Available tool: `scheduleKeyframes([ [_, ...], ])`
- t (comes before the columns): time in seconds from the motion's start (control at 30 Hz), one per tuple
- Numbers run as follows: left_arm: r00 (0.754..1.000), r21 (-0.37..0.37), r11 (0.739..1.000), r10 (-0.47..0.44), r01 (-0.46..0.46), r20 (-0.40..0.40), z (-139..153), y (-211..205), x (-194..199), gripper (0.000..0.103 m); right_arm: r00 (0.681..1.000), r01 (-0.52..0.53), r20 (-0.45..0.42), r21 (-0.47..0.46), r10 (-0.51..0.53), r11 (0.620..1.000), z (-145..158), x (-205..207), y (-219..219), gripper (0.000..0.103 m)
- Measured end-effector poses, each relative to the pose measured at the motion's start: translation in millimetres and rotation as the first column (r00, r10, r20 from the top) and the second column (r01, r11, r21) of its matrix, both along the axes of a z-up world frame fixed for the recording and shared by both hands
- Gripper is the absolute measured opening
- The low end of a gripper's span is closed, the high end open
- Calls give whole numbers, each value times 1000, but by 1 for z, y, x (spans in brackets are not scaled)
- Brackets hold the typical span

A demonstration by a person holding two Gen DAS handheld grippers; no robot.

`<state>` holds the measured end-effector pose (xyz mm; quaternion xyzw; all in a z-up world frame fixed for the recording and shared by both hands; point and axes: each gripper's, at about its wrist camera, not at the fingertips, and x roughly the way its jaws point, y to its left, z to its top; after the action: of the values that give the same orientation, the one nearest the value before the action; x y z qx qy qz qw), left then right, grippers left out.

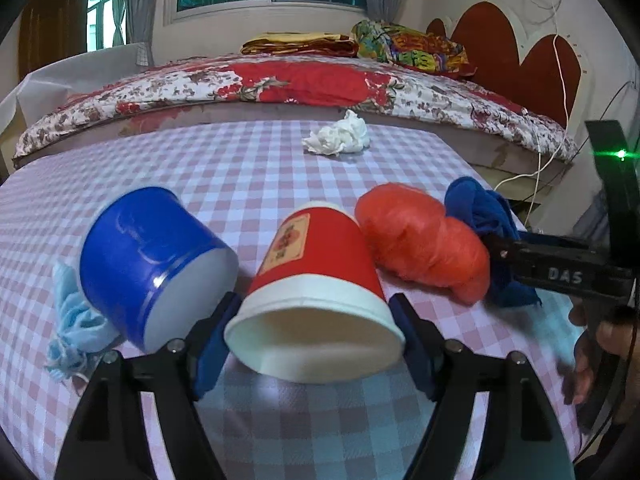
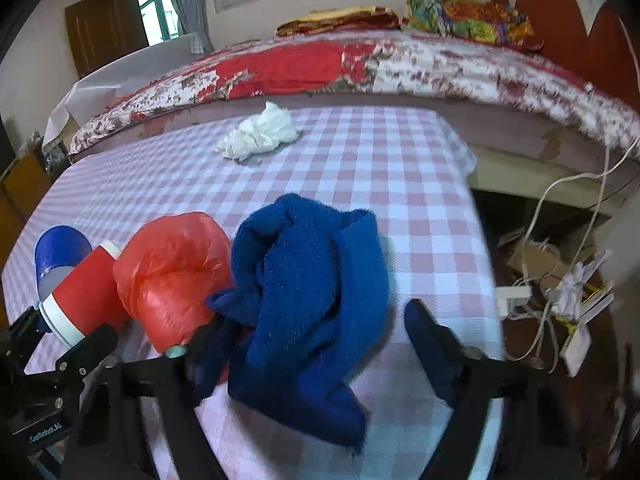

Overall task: Collect trash
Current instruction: 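Grasp the red paper cup with the left tool while the right tool grasps the blue towel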

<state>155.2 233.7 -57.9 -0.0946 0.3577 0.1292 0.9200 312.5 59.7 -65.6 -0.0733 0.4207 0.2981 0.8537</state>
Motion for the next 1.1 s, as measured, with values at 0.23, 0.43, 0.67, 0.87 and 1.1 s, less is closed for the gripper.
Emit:
scheduleKeyframes([
  [0.23, 999, 1, 999, -37, 37, 32, 12, -2, -3, 45, 999, -45, 19, 18, 45, 999, 5, -12, -1, 17],
  [0.43, 995, 10, 1000, -31, 30, 91, 26, -8, -21, 45, 997, -50, 65, 19, 49, 999, 15, -35, -20, 16],
  [0.67, 992, 11, 1000, -16, 15, 124, 41, -16, -41, 45, 995, -19, 99, 55, 13, 998, 33, -63, -59, 16],
  [0.87, 993, 19, 999, -33, 31, 116, 41, -32, -52, 45, 993, -2, 119, 77, -7, 997, 47, -85, -86, 16],
  [1.1, 989, 32, 997, -79, 76, 123, 49, -56, -64, 44, 989, 10, 145, 92, -23, 996, 60, -112, -110, 16],
])
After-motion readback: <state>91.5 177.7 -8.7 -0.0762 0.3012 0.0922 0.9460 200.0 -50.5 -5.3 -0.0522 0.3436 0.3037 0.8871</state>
